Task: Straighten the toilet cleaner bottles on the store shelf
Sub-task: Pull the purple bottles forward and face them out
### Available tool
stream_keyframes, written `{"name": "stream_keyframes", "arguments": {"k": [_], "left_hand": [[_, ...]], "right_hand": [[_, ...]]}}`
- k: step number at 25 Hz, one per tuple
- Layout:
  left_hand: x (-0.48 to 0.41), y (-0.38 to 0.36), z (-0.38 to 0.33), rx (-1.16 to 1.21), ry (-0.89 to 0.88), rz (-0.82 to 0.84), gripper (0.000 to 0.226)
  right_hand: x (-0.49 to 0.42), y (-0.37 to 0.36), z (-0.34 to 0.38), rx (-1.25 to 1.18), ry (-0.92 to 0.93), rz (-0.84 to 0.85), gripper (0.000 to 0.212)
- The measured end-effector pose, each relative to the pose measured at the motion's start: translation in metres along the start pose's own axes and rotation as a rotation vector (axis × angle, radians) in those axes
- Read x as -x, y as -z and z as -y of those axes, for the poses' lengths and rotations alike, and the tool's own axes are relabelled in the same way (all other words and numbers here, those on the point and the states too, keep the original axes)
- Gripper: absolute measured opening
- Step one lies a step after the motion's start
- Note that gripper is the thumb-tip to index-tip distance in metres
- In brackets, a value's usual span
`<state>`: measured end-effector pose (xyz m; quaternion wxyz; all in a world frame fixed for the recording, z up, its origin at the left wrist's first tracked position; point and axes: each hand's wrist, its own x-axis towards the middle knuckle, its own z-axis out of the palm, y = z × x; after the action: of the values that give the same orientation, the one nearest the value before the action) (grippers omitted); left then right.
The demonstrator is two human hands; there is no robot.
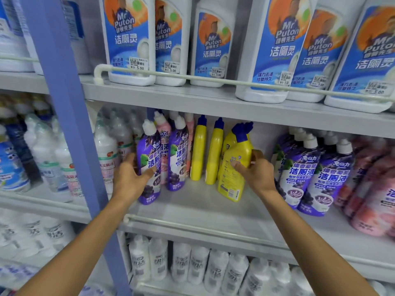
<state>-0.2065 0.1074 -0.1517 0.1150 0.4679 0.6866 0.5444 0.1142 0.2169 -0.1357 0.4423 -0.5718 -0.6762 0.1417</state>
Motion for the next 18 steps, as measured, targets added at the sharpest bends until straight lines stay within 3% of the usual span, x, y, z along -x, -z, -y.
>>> {"name": "stream_keyframes", "arguments": {"k": [4, 5, 8, 11, 18], "left_hand": [[-0.006, 0.002, -0.011, 0.009, -0.051, -0.031, 0.049], [-0.009, 0.002, -0.016, 0.020, -0.083, -0.052, 0.051], [-0.019, 0.003, -0.029, 0.070, -0.149, -0.065, 0.048], [-0.025, 0.007, -0.032, 0.060, -0.170, -0.025, 0.049], [-0.032, 0.021, -0.032, 0.122, -0.102, 0.130, 0.047]], "right_hand": [[0.003, 0.005, 0.045, -0.145, 0.211, -0.289, 0.062], [0.004, 0.000, 0.061, -0.200, 0.267, -0.281, 0.058], [-0.006, -0.034, 0.102, -0.469, 0.270, 0.124, 0.055], [-0.028, -0.074, 0.118, -0.412, 0.285, 0.445, 0.067], [-0.031, -0.097, 0.112, -0.384, 0.258, 0.378, 0.061]]}}
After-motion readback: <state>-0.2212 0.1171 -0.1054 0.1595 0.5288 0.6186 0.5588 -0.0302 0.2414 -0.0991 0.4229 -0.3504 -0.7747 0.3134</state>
